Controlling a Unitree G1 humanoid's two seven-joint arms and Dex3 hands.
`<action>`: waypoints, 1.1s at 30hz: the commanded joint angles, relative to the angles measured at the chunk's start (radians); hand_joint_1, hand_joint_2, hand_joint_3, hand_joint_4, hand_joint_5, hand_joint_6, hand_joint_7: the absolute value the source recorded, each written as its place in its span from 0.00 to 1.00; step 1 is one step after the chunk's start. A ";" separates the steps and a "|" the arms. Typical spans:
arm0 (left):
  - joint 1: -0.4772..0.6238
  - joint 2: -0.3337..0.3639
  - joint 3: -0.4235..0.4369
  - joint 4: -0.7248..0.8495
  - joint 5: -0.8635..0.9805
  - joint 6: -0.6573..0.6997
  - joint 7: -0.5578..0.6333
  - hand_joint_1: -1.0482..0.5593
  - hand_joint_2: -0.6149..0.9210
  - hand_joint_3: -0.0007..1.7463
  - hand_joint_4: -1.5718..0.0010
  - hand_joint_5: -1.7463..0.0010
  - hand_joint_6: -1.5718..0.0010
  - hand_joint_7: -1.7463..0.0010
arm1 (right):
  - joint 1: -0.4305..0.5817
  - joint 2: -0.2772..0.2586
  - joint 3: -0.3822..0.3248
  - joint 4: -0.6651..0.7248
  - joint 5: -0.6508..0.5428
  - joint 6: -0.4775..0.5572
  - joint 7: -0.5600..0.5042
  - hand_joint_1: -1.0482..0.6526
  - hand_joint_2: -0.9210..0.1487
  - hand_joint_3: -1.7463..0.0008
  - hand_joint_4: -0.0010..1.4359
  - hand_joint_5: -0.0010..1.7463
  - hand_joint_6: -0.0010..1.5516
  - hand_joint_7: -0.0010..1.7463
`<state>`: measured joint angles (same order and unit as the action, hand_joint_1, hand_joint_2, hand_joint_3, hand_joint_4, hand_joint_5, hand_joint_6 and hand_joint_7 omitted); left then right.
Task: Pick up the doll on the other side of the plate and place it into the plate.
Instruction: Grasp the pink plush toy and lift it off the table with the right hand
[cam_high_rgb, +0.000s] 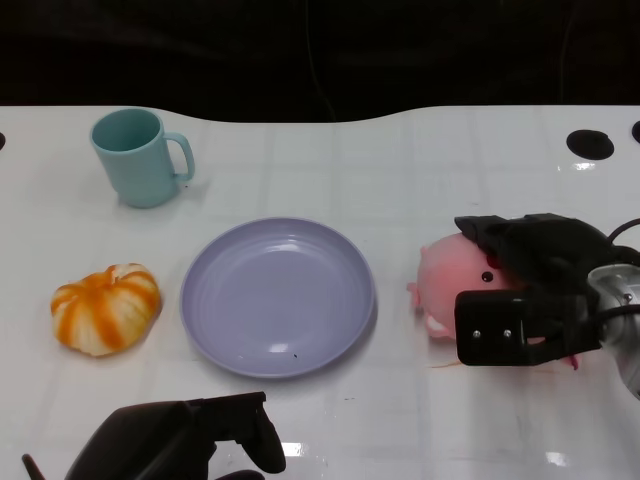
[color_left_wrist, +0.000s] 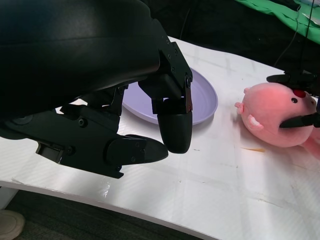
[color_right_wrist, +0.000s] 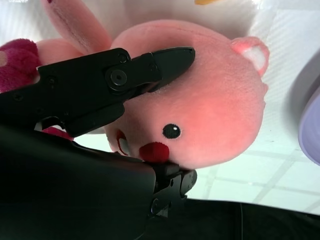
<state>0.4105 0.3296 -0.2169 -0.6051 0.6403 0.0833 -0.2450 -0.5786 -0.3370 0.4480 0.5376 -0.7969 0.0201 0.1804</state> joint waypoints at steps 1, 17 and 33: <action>0.003 0.008 0.005 -0.015 0.007 -0.002 -0.005 0.47 1.00 0.23 0.62 0.05 0.59 0.37 | 0.021 0.016 -0.004 0.058 0.026 -0.015 -0.074 0.32 0.02 1.00 0.41 0.10 0.46 0.03; 0.000 0.001 -0.006 -0.032 0.013 0.017 -0.015 0.47 1.00 0.22 0.62 0.03 0.59 0.36 | -0.008 0.017 -0.015 0.166 0.101 -0.185 -0.236 0.49 0.23 0.65 0.53 1.00 0.47 0.88; -0.011 0.005 -0.007 -0.010 0.003 0.011 -0.005 0.48 1.00 0.21 0.62 0.04 0.57 0.40 | -0.021 0.030 -0.036 0.261 0.121 -0.458 -0.567 0.54 0.48 0.33 0.68 1.00 0.47 1.00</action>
<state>0.4034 0.3238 -0.2300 -0.6213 0.6409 0.0993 -0.2451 -0.5912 -0.3033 0.4273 0.7947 -0.6909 -0.4119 -0.3587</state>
